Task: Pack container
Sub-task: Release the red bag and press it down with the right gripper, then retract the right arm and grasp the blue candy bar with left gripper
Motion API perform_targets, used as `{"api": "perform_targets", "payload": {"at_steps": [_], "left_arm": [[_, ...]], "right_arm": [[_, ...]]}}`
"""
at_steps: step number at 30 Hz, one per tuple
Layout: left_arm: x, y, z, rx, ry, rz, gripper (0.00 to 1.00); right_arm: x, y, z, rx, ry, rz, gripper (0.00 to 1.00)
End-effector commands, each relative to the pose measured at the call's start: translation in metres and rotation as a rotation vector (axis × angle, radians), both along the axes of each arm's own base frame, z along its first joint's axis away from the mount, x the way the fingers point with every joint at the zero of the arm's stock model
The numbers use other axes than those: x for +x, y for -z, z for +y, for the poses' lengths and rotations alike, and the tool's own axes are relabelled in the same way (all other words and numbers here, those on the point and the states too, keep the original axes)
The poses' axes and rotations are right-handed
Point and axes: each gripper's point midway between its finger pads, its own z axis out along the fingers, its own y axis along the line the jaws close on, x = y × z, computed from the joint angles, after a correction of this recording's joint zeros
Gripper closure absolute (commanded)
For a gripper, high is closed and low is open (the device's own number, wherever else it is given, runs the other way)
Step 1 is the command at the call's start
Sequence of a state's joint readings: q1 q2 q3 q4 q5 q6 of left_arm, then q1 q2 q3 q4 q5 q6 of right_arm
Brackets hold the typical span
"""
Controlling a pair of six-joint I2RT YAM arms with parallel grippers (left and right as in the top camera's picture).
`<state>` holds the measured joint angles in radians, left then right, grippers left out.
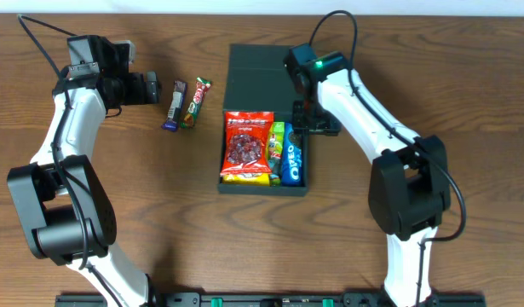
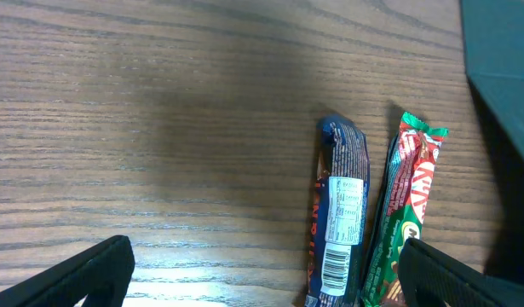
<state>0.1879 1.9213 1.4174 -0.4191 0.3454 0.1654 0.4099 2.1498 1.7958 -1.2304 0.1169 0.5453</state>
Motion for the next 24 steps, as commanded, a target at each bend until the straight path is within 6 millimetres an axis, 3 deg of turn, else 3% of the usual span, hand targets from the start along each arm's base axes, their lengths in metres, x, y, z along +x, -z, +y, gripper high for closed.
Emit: {"api": "perform_targets", "payload": {"at_steps": [1, 4, 7, 10, 12, 13, 15, 18, 24], "left_arm": [[0.004, 0.000, -0.002, -0.007, 0.016, -0.004, 0.00], [0.004, 0.000, -0.002, -0.014, 0.006, -0.001, 0.00], [0.004, 0.000, -0.007, -0.017, 0.012, 0.000, 0.00], [0.003, 0.001, -0.017, 0.004, 0.058, 0.000, 0.00], [0.004, 0.004, -0.020, 0.073, 0.076, 0.002, 0.00], [0.006, 0.004, -0.021, 0.096, 0.085, -0.002, 0.00], [0.009, 0.006, -0.026, 0.118, 0.121, -0.014, 0.09], [0.010, 0.018, -0.028, 0.122, 0.131, 0.003, 0.17], [0.009, 0.055, -0.044, 0.110, 0.164, 0.067, 0.26]], "right_arm": [[0.004, 0.010, -0.019, -0.065, 0.051, -0.002, 0.46], [0.011, 0.010, -0.016, -0.054, 0.015, -0.025, 0.41], [0.020, -0.005, -0.009, -0.018, -0.008, -0.053, 0.44], [0.031, -0.048, 0.007, 0.071, -0.031, -0.115, 0.42], [0.047, -0.100, 0.011, 0.116, -0.056, -0.243, 0.39], [0.051, -0.116, 0.010, 0.128, -0.066, -0.284, 0.38], [0.057, -0.149, 0.003, 0.150, -0.077, -0.373, 0.35], [0.060, -0.177, -0.015, 0.162, -0.050, -0.448, 0.35], [0.062, -0.196, -0.050, 0.156, 0.019, -0.493, 0.37]]}}
